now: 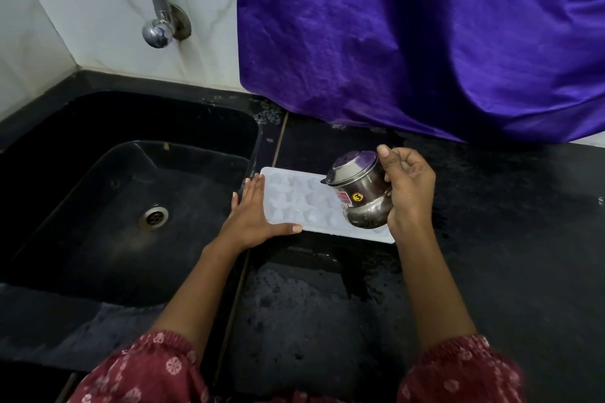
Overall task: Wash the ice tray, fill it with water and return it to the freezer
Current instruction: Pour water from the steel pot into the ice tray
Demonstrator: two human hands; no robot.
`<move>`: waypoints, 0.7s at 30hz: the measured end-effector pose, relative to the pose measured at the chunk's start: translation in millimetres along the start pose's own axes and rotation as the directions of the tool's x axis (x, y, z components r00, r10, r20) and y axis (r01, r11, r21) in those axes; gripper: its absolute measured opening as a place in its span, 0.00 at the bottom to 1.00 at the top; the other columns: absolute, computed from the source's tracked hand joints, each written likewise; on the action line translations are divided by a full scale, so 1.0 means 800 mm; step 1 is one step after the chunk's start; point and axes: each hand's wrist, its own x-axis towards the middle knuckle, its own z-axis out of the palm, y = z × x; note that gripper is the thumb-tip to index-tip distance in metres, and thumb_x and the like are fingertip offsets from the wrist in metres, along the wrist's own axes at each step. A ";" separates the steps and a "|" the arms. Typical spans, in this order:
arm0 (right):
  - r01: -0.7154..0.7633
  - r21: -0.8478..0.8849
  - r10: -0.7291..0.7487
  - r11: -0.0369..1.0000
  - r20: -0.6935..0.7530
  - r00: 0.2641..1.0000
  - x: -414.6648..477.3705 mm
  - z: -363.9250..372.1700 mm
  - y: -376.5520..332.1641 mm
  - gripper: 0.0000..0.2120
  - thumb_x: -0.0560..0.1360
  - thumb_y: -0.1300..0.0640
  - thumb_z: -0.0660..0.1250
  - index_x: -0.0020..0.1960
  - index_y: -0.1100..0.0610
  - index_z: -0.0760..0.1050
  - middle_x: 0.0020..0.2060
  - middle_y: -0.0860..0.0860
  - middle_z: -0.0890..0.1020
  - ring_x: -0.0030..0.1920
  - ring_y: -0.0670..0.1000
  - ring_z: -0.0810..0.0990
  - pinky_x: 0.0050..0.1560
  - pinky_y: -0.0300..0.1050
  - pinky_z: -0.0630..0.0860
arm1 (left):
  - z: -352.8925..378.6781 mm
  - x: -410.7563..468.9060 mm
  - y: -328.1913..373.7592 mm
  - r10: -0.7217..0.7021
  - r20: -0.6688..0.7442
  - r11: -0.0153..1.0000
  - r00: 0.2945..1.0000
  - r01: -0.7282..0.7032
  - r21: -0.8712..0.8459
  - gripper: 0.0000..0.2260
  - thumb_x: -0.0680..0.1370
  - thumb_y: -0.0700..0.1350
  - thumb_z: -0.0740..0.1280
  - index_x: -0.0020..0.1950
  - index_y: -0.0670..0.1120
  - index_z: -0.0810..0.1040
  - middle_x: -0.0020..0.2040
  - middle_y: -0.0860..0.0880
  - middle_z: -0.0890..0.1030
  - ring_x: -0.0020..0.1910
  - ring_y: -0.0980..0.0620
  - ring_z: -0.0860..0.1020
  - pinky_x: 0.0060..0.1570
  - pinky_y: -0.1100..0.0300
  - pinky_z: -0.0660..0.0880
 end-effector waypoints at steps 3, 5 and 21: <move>-0.031 0.026 0.031 0.999 -0.009 0.999 -0.001 0.003 0.004 0.10 0.71 0.55 0.71 0.34 0.53 0.72 0.22 0.42 0.70 0.28 0.42 0.67 0.37 0.35 0.69 | 0.000 -0.001 0.001 -0.001 -0.002 1.000 1.000 0.001 -0.005 0.58 0.61 0.67 0.71 0.76 0.47 0.38 0.77 0.52 0.40 0.73 0.57 0.36 0.70 0.54 0.33; -0.032 0.030 0.032 0.999 0.005 0.999 0.000 0.007 0.004 0.09 0.71 0.55 0.71 0.34 0.53 0.72 0.21 0.42 0.70 0.28 0.41 0.67 0.36 0.33 0.70 | -0.001 -0.001 0.001 -0.003 -0.001 1.000 1.000 0.003 -0.002 0.58 0.61 0.67 0.72 0.76 0.47 0.38 0.77 0.52 0.40 0.73 0.58 0.36 0.70 0.54 0.32; 0.056 -0.067 -0.047 0.996 0.128 0.991 -0.001 0.036 0.007 0.09 0.69 0.55 0.72 0.35 0.52 0.73 0.22 0.39 0.75 0.25 0.38 0.71 0.31 0.29 0.69 | -0.004 -0.006 0.004 0.002 0.008 1.000 1.000 -0.002 0.020 0.57 0.62 0.68 0.70 0.76 0.48 0.38 0.77 0.52 0.41 0.73 0.60 0.36 0.68 0.53 0.29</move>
